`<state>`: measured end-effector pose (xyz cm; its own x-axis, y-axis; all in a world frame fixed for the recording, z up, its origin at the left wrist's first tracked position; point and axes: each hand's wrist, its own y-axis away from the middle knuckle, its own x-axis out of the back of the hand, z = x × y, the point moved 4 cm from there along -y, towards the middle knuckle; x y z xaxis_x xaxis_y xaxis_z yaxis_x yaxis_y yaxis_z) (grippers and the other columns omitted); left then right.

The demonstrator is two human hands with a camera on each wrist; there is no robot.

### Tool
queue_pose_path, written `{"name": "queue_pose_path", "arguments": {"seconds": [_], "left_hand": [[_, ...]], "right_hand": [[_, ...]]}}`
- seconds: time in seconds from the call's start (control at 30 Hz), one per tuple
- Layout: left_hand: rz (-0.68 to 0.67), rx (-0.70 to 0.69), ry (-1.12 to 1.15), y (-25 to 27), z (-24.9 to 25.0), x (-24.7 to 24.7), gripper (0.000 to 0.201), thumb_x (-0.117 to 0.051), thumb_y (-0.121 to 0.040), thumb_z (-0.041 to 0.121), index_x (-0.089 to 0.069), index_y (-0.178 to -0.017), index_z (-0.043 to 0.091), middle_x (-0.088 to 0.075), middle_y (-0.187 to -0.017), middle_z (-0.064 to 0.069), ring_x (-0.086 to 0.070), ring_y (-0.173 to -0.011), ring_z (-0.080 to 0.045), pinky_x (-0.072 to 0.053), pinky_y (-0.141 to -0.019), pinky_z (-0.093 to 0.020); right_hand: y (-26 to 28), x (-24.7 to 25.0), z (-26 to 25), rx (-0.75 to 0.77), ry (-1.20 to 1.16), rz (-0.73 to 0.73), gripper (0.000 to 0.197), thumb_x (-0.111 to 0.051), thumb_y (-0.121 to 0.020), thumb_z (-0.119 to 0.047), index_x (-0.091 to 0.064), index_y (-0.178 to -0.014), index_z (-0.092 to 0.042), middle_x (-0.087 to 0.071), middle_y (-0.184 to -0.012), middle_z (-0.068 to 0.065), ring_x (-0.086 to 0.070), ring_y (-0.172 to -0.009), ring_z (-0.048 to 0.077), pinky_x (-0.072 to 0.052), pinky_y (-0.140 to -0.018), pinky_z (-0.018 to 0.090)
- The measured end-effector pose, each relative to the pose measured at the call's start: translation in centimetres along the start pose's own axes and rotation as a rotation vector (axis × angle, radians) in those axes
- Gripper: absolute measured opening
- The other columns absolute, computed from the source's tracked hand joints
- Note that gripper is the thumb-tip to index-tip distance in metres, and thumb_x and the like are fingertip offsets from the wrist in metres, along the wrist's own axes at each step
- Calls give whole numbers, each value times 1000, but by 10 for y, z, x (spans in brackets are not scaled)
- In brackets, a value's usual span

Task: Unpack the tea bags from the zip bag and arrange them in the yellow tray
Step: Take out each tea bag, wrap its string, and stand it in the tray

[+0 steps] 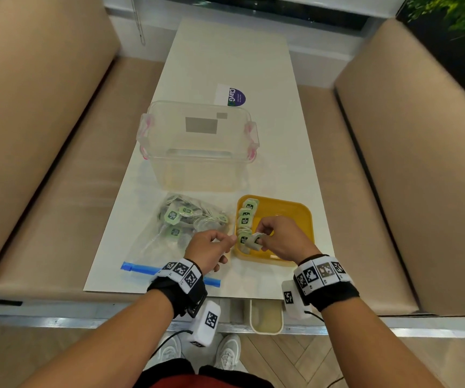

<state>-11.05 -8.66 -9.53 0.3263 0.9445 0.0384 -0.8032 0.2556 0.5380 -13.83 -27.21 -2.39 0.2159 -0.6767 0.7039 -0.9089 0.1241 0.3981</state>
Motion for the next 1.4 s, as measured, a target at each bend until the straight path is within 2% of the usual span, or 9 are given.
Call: {"name": "queue_pose_path", "arguments": {"seconds": [0.07,0.2,0.33,0.47,0.7,0.77,0.87,1.03,1.4], "left_hand": [[-3,6,-2,-1,0,-2,28,-78,-86,34,-66,-83,9,-66,-75,-4,-56,-50,-16,-39,-45,-26],[6,15,-19,-3,1,-4,28,-78,-87,33,-63,-81,10,-66,-75,-5,-56,-49,-15,-37,-43,-24],[4,21,-48,-5,-1,-7,26,-77,-88,29,-64,-86,6,-66,-75,-6,-57,-47,-14,-37,-42,-24],[13,25,-73,-3,0,-9,29,-74,-90,25,-67,-95,-3,-66,-74,-6,-57,-47,-13,-38,-41,-23],[26,49,-69,-4,-2,-10,30,-73,-90,24,-66,-99,-4,-65,-74,-7,-56,-45,-12,-38,-40,-22],[25,51,-71,-4,-2,-11,30,-73,-90,24,-67,-98,-4,-65,-73,-7,-57,-46,-13,-38,-41,-23],[39,53,-64,-3,-2,-11,30,-73,-90,25,-67,-97,-4,-65,-71,-6,-57,-47,-14,-38,-42,-23],[55,62,-38,-2,-3,-13,26,-73,-90,23,-66,-93,-2,-65,-71,-7,-57,-45,-15,-37,-42,-23],[46,48,-41,-1,-1,-13,20,-72,-91,23,-64,-89,4,-65,-73,-6,-57,-45,-13,-38,-42,-22]], "right_hand": [[-2,1,-2,5,27,9,11,-65,-83,-5,-66,-81,-16,-65,-79,0,-70,-77,24,-54,-65,35],[-4,-3,-5,-15,32,-33,11,-66,-85,-4,-66,-84,-15,-65,-82,0,-70,-75,20,-49,-54,21],[-10,-16,-7,-40,99,-83,18,-64,-80,-5,-63,-75,-23,-64,-79,-3,-68,-83,21,-58,-71,37],[-11,-29,-9,-76,139,-28,9,-71,-79,-13,-64,-80,-19,-66,-85,1,-62,-82,19,-49,-64,28],[-10,-37,-5,-161,62,62,37,-79,-76,-21,-42,-74,-27,-65,-104,9,-59,-88,23,-42,-64,28],[-11,-36,-3,-205,65,75,36,-81,-75,-26,-52,-96,-18,-63,-111,10,-62,-99,26,-41,-66,27],[-15,-39,0,-258,87,79,59,-80,-76,-35,-51,-118,-6,-63,-117,11,-62,-106,27,-41,-67,28],[-18,-45,-1,-273,108,55,43,-76,-80,-35,-64,-110,-6,-69,-110,13,-66,-101,26,-42,-66,26],[-26,-52,-2,-301,71,116,40,-82,-72,-25,-68,-105,-7,-70,-104,12,-69,-94,25,-50,-63,27]]}}
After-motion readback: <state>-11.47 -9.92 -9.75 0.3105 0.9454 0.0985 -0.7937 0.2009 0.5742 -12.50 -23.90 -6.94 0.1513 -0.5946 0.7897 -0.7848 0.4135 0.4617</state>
